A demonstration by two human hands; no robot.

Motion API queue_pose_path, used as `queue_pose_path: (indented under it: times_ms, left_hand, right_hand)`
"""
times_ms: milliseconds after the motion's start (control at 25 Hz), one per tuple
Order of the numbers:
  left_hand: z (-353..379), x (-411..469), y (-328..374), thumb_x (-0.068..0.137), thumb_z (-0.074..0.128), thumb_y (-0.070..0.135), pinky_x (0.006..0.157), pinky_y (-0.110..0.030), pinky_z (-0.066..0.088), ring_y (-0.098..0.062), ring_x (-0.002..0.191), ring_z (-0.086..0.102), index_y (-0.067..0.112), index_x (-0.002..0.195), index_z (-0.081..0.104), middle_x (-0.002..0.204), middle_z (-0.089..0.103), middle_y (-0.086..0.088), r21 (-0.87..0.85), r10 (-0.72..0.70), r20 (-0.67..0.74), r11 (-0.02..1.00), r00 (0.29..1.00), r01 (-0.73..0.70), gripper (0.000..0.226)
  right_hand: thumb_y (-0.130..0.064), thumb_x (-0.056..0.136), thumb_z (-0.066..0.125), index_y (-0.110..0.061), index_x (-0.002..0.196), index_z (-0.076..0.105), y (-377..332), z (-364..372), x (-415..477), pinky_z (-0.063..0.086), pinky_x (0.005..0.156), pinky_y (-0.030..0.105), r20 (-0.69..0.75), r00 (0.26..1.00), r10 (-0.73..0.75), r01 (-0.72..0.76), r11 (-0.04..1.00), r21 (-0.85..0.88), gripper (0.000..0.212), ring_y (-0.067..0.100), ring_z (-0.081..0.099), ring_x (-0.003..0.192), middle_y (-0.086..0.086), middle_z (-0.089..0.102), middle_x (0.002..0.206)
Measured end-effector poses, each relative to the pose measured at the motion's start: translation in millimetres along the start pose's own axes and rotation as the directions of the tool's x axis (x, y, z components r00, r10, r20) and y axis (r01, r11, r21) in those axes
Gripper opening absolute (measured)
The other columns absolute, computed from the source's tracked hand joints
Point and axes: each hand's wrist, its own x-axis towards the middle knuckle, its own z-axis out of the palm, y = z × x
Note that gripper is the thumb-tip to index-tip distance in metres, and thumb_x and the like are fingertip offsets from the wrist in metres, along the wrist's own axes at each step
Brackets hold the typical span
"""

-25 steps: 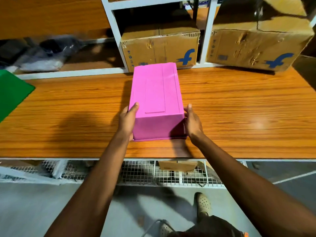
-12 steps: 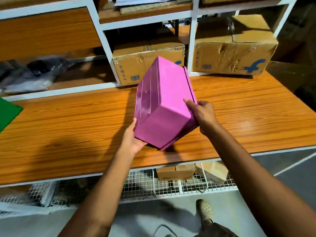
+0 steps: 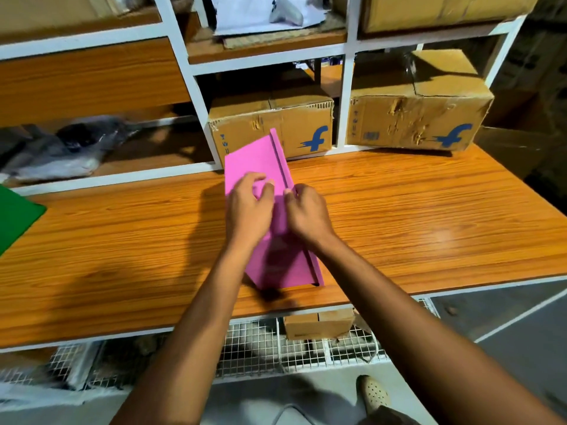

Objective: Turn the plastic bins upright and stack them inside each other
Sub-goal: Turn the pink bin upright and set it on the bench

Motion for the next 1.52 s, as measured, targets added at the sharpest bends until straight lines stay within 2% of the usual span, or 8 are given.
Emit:
queue_pose_path:
  times_ms: [360, 520, 640, 760, 840, 960, 1200, 1520]
  left_hand:
    - [-14, -8, 4, 0.079, 0.05, 0.076, 0.1, -0.03, 0.036, -0.024, 0.115, 0.052, 0.022, 0.12, 0.054, 0.124, 0.045, -0.005, 0.119, -0.281, 0.187, 0.958, 0.941, 0.262, 0.067]
    - [-38, 6, -11, 0.072, 0.073, 0.034, 0.099, -0.032, 0.042, -0.02, 0.109, 0.049, 0.022, 0.132, 0.047, 0.128, 0.043, -0.004, -0.021, -0.454, 0.179, 0.885, 0.873, 0.464, 0.066]
    - [-71, 3, -32, 0.075, 0.053, -0.008, 0.058, -0.016, 0.049, -0.023, 0.087, 0.062, 0.012, 0.129, 0.054, 0.116, 0.062, -0.008, -0.265, -0.488, 0.151, 0.818, 0.86, 0.511, 0.058]
    - [-103, -14, -66, 0.071, 0.036, -0.022, 0.042, -0.012, 0.044, -0.017, 0.066, 0.058, 0.006, 0.131, 0.054, 0.106, 0.061, -0.013, -0.344, -0.551, 0.159, 0.747, 0.819, 0.569, 0.069]
    - [-115, -35, -90, 0.061, 0.037, -0.016, 0.042, -0.014, 0.044, -0.015, 0.059, 0.062, 0.006, 0.133, 0.053, 0.103, 0.062, -0.014, -0.408, -0.594, 0.197, 0.674, 0.78, 0.616, 0.077]
    - [-119, -63, -116, 0.049, 0.04, -0.001, 0.045, -0.016, 0.046, -0.016, 0.065, 0.064, 0.009, 0.135, 0.053, 0.104, 0.066, -0.013, -0.454, -0.626, 0.202, 0.621, 0.753, 0.639, 0.088]
    - [-102, -60, -116, 0.081, 0.047, -0.017, 0.061, -0.017, 0.051, -0.021, 0.085, 0.061, 0.001, 0.127, 0.059, 0.107, 0.066, -0.008, -0.35, -0.6, -0.028, 0.755, 0.799, 0.555, 0.051]
    - [-107, -108, -131, 0.087, 0.066, 0.008, 0.089, -0.048, 0.056, -0.032, 0.111, 0.065, 0.021, 0.145, 0.043, 0.129, 0.065, -0.01, -0.64, -0.631, 0.163, 0.518, 0.759, 0.568, 0.064]
  right_hand:
    - [-0.032, 0.101, 0.04, -0.016, 0.06, 0.057, 12, 8, -30, 0.035, 0.063, 0.033, 0.176, 0.982, -0.065, -0.009, 0.921, 0.389, 0.047, 0.007, 0.043, 0.055, -0.009, 0.052, 0.055]
    - [-0.016, 0.103, 0.043, -0.023, 0.057, 0.042, -7, 17, -39, 0.028, 0.053, 0.02, 0.5, 0.852, -0.157, -0.083, 0.902, 0.423, 0.047, -0.003, 0.033, 0.046, -0.015, 0.04, 0.045]
    - [-0.033, 0.1, 0.051, -0.009, 0.085, 0.069, 6, 25, -37, 0.044, 0.079, 0.032, 0.56, 0.819, -0.128, 0.188, 0.981, -0.051, 0.033, 0.015, 0.061, 0.084, 0.011, 0.068, 0.088]
    - [-0.049, 0.093, 0.052, -0.017, 0.149, 0.035, 38, 26, -28, 0.011, 0.119, 0.058, 0.363, 0.928, 0.087, 0.178, 0.75, -0.637, 0.067, 0.039, 0.009, 0.152, 0.026, 0.007, 0.163]
    - [-0.043, 0.089, 0.058, -0.014, 0.154, 0.015, 46, 25, -26, 0.026, 0.114, 0.06, 0.315, 0.912, 0.265, -0.061, 0.844, -0.532, 0.083, 0.048, 0.019, 0.147, 0.03, 0.008, 0.161]
    - [-0.022, 0.079, 0.054, -0.004, 0.123, 0.049, 47, 38, -26, 0.059, 0.074, 0.054, 0.399, 0.838, 0.372, -0.325, 0.928, -0.182, 0.048, 0.048, 0.067, 0.095, 0.028, 0.065, 0.111]
    - [0.001, 0.092, 0.047, -0.008, 0.093, 0.062, 45, 36, -28, 0.049, 0.032, 0.028, 0.451, 0.814, 0.365, -0.447, 0.891, 0.085, 0.018, 0.022, 0.061, 0.043, 0.013, 0.062, 0.073]
    - [-0.015, 0.088, 0.051, -0.025, 0.099, 0.061, 72, 37, -54, 0.059, 0.072, 0.056, 0.369, 0.919, 0.141, -0.201, 0.971, 0.129, 0.018, 0.036, 0.071, 0.084, 0.011, 0.073, 0.098]
